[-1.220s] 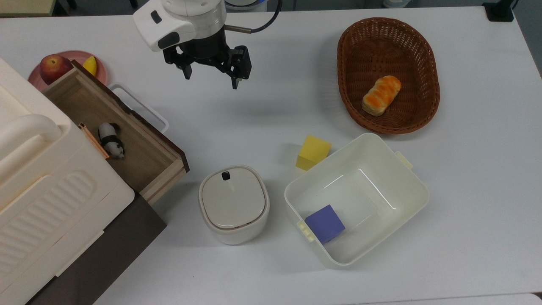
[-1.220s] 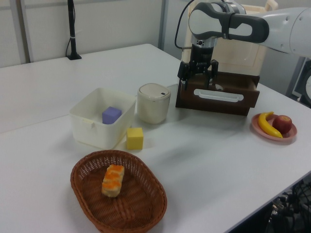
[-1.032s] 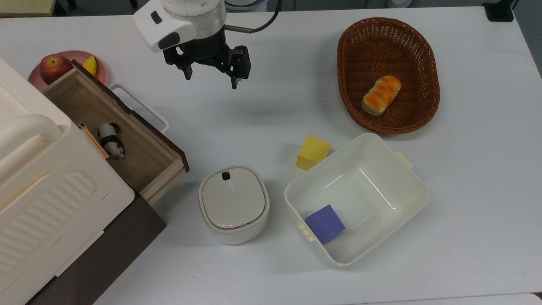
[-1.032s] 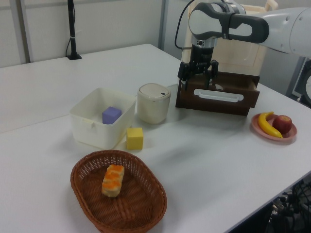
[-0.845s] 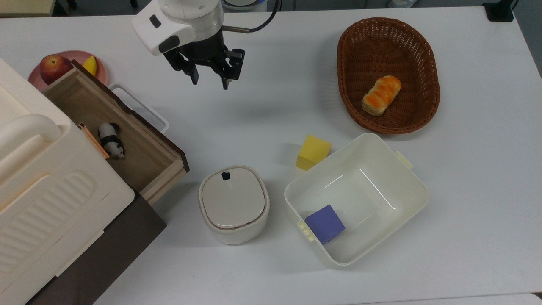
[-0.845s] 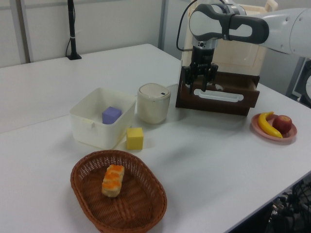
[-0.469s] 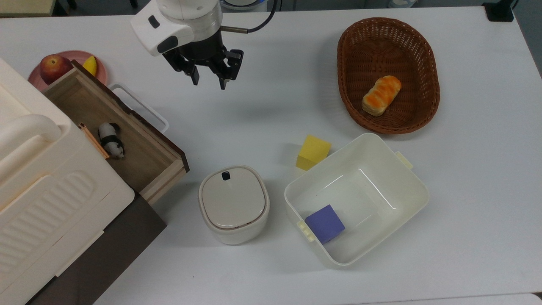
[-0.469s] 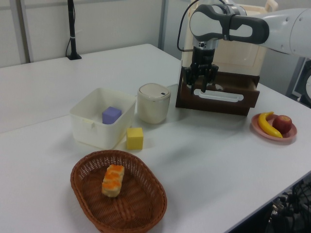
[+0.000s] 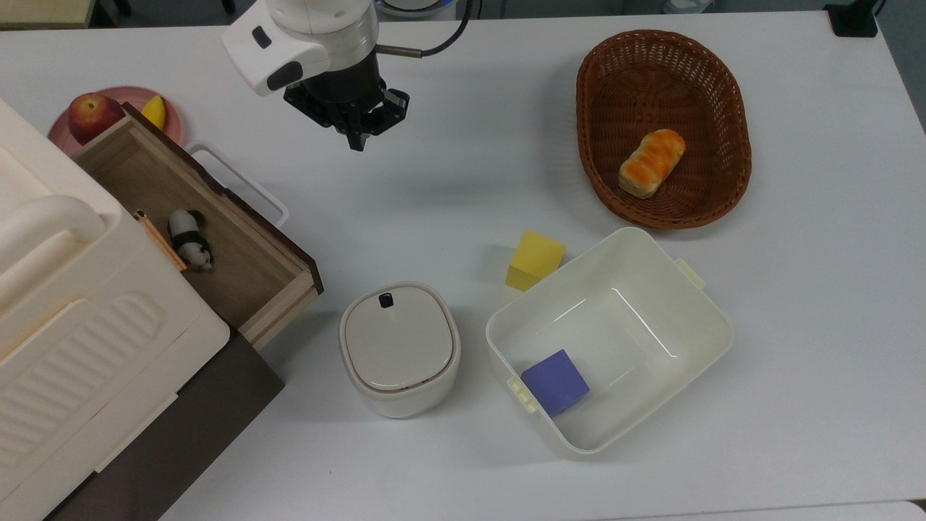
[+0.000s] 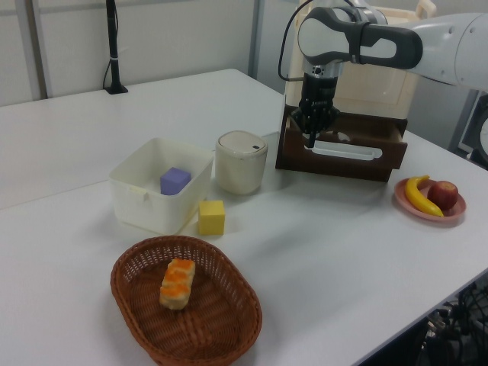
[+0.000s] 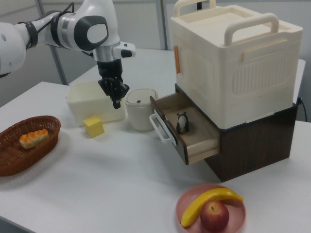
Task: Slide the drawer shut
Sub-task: 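Push the drawer front with the gripper into the cabinet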
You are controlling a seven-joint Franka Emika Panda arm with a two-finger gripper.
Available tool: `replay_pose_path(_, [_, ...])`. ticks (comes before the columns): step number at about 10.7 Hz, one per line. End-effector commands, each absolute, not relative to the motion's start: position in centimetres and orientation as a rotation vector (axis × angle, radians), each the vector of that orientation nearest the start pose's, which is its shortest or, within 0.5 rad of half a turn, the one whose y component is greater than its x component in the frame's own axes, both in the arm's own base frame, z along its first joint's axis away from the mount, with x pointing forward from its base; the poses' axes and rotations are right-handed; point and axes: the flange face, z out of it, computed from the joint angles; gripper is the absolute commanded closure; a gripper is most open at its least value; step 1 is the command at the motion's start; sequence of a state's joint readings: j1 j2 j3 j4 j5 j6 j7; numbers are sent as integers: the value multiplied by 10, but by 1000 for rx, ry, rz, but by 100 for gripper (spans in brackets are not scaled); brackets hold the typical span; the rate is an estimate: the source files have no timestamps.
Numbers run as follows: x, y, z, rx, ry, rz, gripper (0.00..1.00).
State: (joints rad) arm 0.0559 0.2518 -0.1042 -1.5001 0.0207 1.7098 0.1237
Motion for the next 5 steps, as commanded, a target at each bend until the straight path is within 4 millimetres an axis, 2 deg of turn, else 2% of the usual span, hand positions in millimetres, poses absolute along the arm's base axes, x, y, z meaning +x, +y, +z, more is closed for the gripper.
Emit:
replay_pose_path(1, [639, -33, 482, -3120, 444, 145, 96])
replay_pose_path(2, [646, -49, 471, -3108, 544, 102, 96])
replay_pose_path(5, [648, -72, 447, -3067, 848, 61, 96])
